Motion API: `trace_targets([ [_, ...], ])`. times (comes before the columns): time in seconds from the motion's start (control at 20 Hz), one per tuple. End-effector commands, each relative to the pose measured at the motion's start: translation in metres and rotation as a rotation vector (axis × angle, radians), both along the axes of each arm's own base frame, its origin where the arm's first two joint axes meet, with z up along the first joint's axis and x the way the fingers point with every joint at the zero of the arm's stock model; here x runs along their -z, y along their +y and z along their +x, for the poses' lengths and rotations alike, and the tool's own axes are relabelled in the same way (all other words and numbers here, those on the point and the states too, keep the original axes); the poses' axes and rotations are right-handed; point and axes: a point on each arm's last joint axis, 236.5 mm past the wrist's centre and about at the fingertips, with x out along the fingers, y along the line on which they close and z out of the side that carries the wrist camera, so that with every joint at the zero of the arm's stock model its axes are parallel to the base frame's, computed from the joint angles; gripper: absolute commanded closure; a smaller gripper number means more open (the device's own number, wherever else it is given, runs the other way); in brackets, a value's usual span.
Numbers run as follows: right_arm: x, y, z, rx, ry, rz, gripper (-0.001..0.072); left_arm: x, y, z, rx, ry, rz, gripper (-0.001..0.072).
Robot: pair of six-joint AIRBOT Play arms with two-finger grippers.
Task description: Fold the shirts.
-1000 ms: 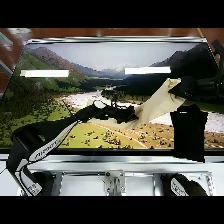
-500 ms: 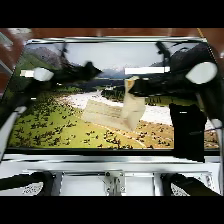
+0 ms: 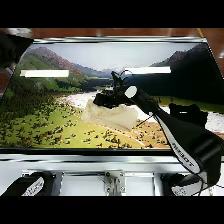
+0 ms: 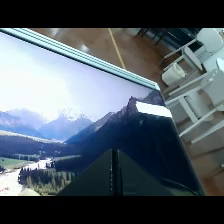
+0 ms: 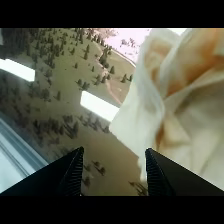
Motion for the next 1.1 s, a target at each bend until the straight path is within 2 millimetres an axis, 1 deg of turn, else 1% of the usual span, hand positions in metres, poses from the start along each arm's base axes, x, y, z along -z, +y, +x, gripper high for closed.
trace_targets([
  [0.0,0.006,0.020,-0.002,0.015,0.082,0.115,0.0196,0.001,0.004,-0.023,0.013,0.011,0.074,0.0671],
  [0.05,0.000,0.015,-0.005,-0.016,0.094,0.123,0.0197,0.005,0.005,-0.022,0.010,0.017,0.083,0.0671],
  [0.1,-0.006,0.005,-0.010,-0.060,0.110,0.128,0.0197,0.008,0.007,-0.020,0.004,0.023,0.095,0.0670],
  [0.15,-0.009,-0.012,-0.015,-0.105,0.120,0.110,0.0197,0.011,0.010,-0.019,-0.004,0.027,0.112,0.0670],
  [0.25,-0.010,-0.063,-0.024,-0.190,0.137,0.014,0.0198,0.015,0.014,-0.017,-0.017,0.031,0.138,0.0670],
  [0.3,-0.005,-0.099,-0.028,-0.214,0.163,-0.074,0.0197,0.016,0.015,-0.017,-0.018,0.033,0.144,0.0670],
  [0.35,0.004,-0.140,-0.032,-0.213,0.198,-0.191,0.0198,0.017,0.015,-0.017,-0.019,0.035,0.149,0.0670],
  [0.4,0.019,-0.192,-0.037,-0.179,0.255,-0.356,0.0196,0.017,0.015,-0.017,-0.018,0.036,0.151,0.0670],
  [0.45,0.031,-0.235,-0.044,-0.123,0.330,-0.492,0.0145,0.017,0.015,-0.017,-0.018,0.036,0.154,0.0670],
  [0.5,0.040,-0.266,-0.053,-0.071,0.401,-0.562,0.0028,0.018,0.015,-0.017,-0.018,0.035,0.156,0.0670],
  [0.55,0.046,-0.275,-0.062,-0.050,0.458,-0.549,0.0028,0.018,0.016,-0.017,-0.018,0.032,0.168,0.0670],
  [0.6,0.052,-0.272,-0.067,-0.022,0.501,-0.485,0.0028,0.019,0.016,-0.017,-0.013,0.023,0.184,0.0670],
  [0.65,0.057,-0.263,-0.067,0.015,0.520,-0.413,0.0028,0.019,0.016,-0.017,-0.010,0.023,0.189,0.0670],
  [0.75,0.074,-0.243,-0.057,0.105,0.499,-0.323,0.0028,0.019,0.014,-0.019,-0.004,0.023,0.191,0.0670],
  [0.9,0.101,-0.240,-0.049,0.205,0.477,-0.348,0.0027,0.017,0.007,-0.023,0.016,0.008,0.203,0.0670],
  [1.05,0.112,-0.232,-0.047,0.227,0.506,-0.321,0.0027,0.019,0.005,-0.026,0.031,0.014,0.211,0.0670],
])
